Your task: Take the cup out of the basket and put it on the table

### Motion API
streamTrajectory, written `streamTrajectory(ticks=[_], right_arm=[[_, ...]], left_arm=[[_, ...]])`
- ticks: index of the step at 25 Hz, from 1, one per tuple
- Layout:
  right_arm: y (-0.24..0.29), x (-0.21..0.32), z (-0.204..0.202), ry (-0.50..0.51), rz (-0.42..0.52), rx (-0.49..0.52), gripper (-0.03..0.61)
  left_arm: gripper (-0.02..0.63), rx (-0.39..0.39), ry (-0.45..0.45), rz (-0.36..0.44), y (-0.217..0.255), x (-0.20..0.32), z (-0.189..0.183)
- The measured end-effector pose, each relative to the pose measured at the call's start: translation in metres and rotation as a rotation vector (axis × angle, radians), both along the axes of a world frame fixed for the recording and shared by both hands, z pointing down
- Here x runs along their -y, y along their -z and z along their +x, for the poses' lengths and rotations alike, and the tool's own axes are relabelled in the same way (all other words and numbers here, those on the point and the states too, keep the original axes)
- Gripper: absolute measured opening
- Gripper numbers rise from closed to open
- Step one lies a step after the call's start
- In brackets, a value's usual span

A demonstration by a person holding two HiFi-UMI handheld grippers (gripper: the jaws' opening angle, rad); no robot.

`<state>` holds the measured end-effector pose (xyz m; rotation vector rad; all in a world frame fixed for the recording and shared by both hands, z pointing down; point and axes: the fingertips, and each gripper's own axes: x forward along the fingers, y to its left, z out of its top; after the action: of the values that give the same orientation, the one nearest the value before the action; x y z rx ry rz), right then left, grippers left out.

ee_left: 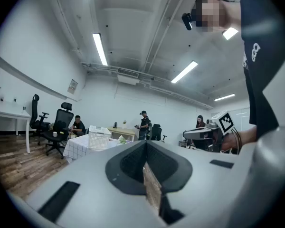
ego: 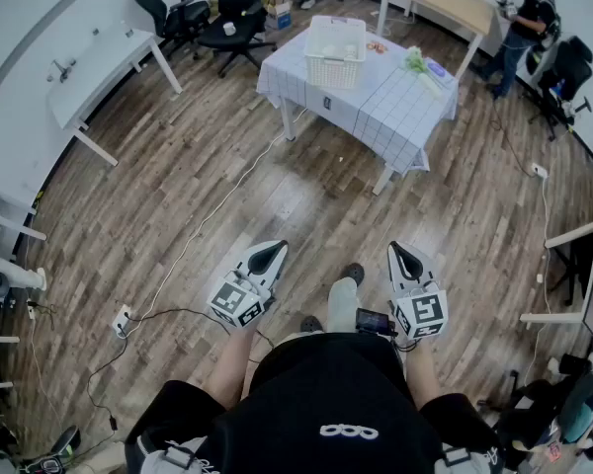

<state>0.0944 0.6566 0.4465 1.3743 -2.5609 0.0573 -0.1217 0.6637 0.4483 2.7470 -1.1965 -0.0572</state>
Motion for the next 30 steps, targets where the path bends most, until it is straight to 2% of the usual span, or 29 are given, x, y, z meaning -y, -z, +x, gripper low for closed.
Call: streamTrajectory(ticks=[7, 11, 22, 30], right_arm=[[-0.005, 0.035, 0.017, -0.029, -0.011, 0.022, 0.022], [-0.005, 0.074, 0.031, -0.036, -0.005, 0.074, 0.023], [0.011, 0.208, 0.07, 0.035, 0.001, 0.116, 0.023], [0.011, 0.265, 0.097, 0.052, 0.001, 0.158, 0.023]], left_arm=[[0.008, 0.016, -0.017, 0.008, 0.003, 0.038, 0.013], [0.008, 0.03, -0.016, 0.007, 0.004, 0.077, 0.024], [0.008, 0.094, 0.015, 0.008, 0.031, 0.207, 0.072], [0.008, 0.117, 0.008, 0.003, 0.033, 0.267, 0.108]])
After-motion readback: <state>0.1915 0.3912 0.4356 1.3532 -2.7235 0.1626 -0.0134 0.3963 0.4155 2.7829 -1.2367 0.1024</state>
